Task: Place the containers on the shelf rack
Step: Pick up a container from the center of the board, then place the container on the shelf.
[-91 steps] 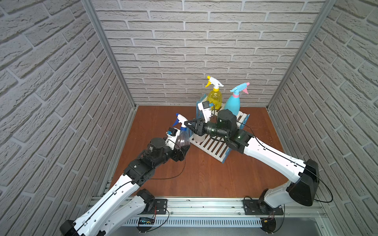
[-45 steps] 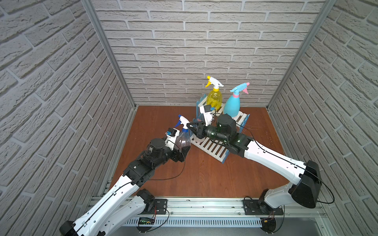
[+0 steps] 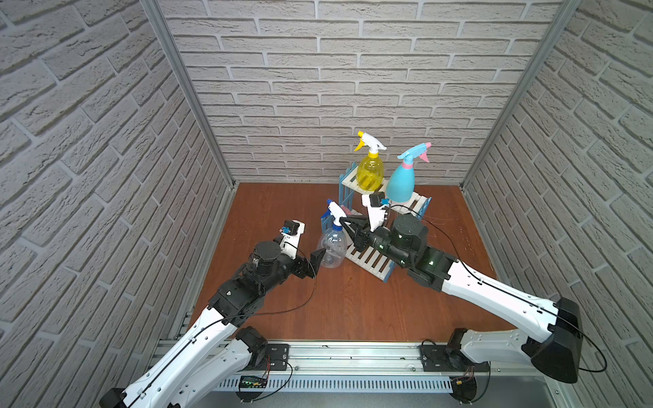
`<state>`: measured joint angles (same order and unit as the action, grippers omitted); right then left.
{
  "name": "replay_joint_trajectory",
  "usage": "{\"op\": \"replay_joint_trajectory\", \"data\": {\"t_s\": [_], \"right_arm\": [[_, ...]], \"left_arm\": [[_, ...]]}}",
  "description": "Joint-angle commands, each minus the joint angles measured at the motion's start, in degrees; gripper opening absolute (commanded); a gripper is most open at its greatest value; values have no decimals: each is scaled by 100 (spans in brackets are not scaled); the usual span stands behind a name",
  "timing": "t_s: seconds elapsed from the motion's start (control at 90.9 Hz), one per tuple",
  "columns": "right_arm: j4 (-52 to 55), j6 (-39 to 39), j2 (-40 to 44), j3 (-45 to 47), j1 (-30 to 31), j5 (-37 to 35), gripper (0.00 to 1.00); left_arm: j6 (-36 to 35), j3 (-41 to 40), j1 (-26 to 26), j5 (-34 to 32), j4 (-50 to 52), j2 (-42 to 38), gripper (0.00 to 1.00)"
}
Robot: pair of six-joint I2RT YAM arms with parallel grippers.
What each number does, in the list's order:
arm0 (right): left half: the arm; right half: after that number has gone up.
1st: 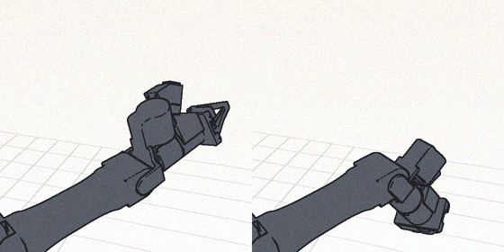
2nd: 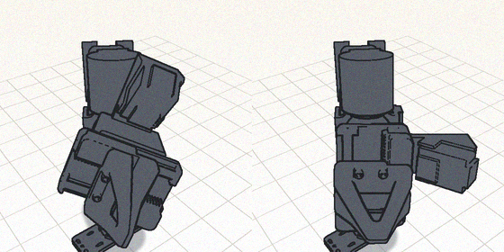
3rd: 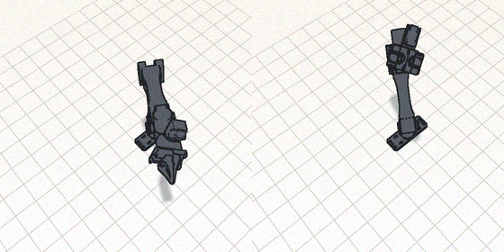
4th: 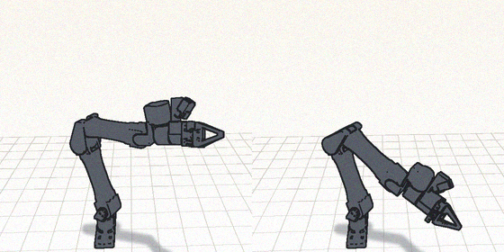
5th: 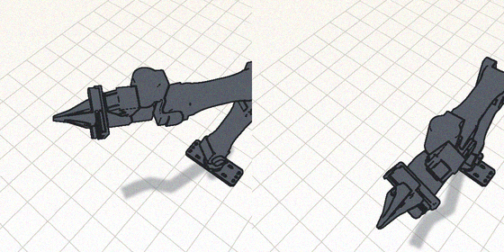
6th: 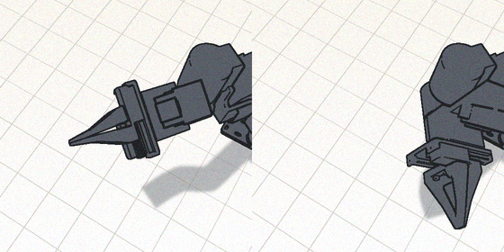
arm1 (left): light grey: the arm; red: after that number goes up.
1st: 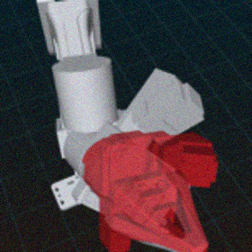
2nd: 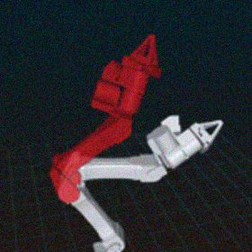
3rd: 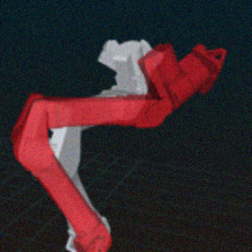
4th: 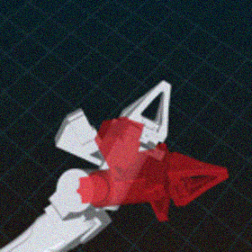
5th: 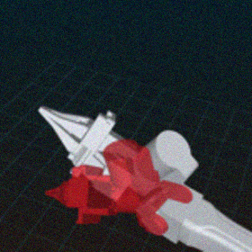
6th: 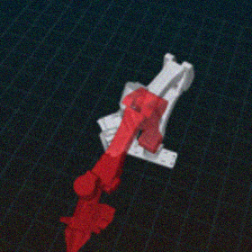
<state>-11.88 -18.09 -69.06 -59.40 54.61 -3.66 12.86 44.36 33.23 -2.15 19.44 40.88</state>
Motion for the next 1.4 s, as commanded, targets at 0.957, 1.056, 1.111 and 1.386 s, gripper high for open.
{"op": "replay_joint_trajectory", "data": {"t_s": [0.957, 1.056, 1.111, 1.386], "right_arm": [[-1944, 1553, 172, 1659, 309, -3227, 3], [-1835, 1461, 176, 1711, 259, -3428, 3], [-1762, 1367, 98, 1690, 206, -3583, 3], [-1791, 939, -431, 1621, -80, -3879, 3]], "left_arm": [[680, -513, -1180, -109, -227, 207, 98], [682, -542, -1180, -84, -278, 240, 98], [676, -544, -1179, -54, -306, 281, 98], [676, -568, -1179, -24, -309, 278, 98]]}}
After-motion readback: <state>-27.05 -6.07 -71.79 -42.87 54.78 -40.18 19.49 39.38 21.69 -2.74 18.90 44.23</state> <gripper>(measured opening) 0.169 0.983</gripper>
